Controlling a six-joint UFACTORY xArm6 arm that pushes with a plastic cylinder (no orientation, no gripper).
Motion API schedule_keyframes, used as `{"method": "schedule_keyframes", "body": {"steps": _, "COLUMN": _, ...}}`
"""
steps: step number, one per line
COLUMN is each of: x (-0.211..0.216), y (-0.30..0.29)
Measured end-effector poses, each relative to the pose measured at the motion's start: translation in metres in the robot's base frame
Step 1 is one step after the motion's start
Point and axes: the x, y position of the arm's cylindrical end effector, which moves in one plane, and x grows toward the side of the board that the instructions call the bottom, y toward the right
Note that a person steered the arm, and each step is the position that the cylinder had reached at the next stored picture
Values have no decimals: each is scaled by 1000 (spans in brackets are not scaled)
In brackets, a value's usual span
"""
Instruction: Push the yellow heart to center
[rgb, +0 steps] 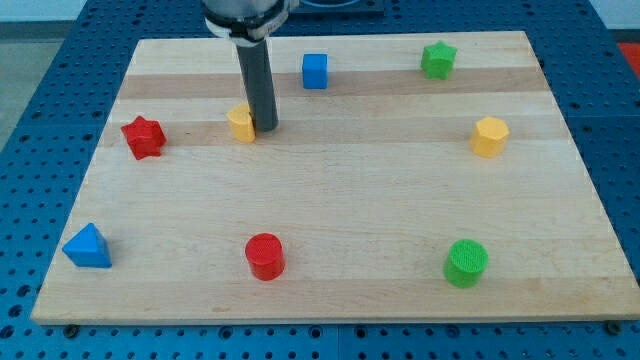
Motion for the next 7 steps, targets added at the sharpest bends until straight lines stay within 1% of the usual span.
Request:
{"method": "schedule_keyframes", "body": {"steps": 1, "x": -56, "y": 1}}
{"method": "schedule_keyframes", "body": {"steps": 2, "x": -45, "y": -64}}
{"method": "schedule_keyframes", "body": {"steps": 3, "x": -17, "y": -39}}
{"method": "schedule_keyframes", "body": {"steps": 4, "x": -3, "y": 43}}
{"method": "schedule_keyframes", "body": {"steps": 5, "x": 12, "y": 36}}
{"method": "schedule_keyframes", "body": {"steps": 6, "x": -5, "y": -46}}
{"method": "schedule_keyframes", "body": {"steps": 7, "x": -9, "y": -129}}
